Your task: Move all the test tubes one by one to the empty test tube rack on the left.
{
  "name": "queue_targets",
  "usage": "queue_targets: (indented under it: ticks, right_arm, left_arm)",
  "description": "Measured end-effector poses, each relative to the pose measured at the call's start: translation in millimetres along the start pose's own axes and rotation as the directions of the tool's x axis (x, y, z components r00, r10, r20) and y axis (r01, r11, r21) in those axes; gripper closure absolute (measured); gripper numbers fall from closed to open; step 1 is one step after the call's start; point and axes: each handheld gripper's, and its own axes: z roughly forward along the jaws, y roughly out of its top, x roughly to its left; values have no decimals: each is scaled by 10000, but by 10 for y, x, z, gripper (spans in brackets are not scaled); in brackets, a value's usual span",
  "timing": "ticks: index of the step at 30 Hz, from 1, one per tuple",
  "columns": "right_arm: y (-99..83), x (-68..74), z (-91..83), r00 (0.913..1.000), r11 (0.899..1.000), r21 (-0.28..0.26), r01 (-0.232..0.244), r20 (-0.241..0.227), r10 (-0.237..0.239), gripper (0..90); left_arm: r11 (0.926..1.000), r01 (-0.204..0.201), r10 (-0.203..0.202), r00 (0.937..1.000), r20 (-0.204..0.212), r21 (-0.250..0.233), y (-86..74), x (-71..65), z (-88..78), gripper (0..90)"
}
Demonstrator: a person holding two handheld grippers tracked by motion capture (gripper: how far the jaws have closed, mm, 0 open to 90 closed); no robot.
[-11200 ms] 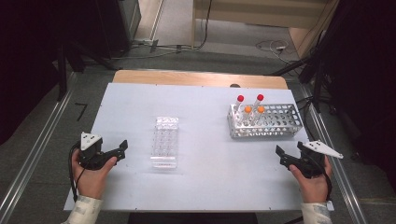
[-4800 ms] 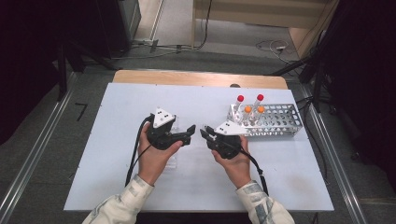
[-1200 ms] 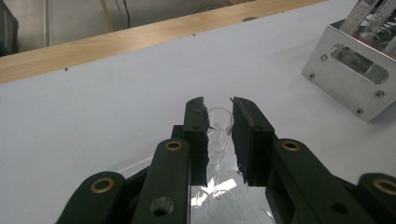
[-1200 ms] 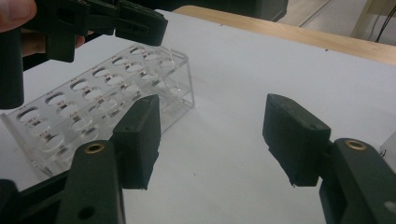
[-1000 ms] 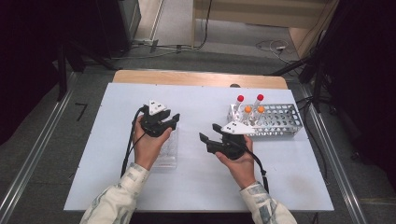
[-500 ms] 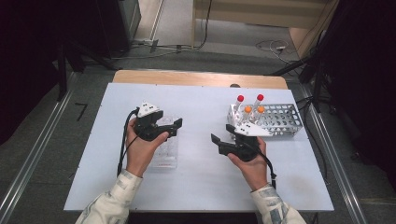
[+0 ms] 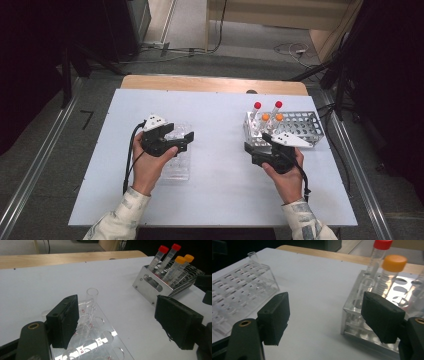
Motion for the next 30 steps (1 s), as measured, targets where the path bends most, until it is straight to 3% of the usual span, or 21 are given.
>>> queue_targets:
  ticks: [9,21,30]
  right_arm:
    - [-26,-150,74,9982,9999,-37,-160,585,162,291]
    - [-49,-255,238,9936,9996,-14,-265,1099,265,534]
    - [-54,-275,308,9924,9995,-33,-307,1193,309,670]
  left_arm:
    - [10000,8,-7,10000,-21,69,-24,13,9,194]
    - [10000,24,-24,10000,47,82,-29,-4,28,196]
    - [9999,52,-53,10000,57,94,-30,-6,33,196]
